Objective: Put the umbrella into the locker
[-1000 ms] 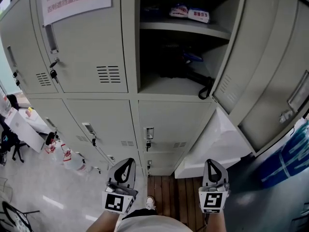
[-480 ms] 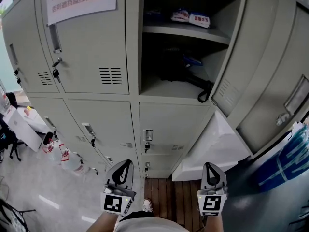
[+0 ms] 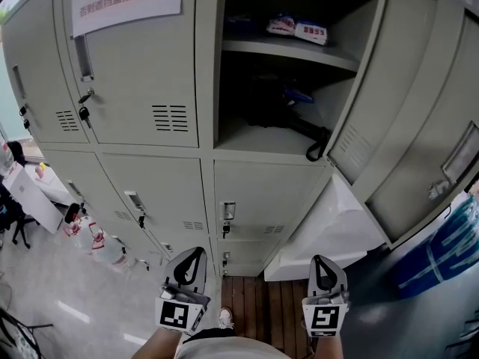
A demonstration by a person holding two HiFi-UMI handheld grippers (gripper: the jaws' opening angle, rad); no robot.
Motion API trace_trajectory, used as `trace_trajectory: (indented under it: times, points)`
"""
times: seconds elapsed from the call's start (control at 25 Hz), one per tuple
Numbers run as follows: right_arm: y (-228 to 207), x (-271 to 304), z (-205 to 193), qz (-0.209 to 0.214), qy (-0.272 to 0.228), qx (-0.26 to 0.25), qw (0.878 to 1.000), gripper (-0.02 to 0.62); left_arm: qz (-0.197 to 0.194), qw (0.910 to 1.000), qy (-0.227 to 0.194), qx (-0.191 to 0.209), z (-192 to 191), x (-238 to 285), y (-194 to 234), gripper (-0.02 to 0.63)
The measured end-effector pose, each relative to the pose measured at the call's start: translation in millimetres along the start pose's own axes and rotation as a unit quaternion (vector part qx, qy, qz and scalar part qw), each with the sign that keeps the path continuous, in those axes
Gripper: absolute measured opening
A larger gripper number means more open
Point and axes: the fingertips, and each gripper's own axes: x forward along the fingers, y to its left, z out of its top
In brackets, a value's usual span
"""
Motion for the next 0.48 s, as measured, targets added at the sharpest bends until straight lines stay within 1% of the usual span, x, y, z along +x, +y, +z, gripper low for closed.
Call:
trace_trajectory:
  times: [0.24, 0.48]
  points:
    - [3.8, 0.6, -1.3, 0.012, 0.003, 0.006, 1.0, 0.017, -0.003, 1.0, 0.002, -0.001, -1.1, 3.8, -1.5, 0.028]
    - [4.3, 2.2, -3.5, 0.013, 0.001, 0.011, 1.0, 0.017, -0.005, 1.0, 0.005, -0.004, -5.0, 6.3, -2.4, 0.028]
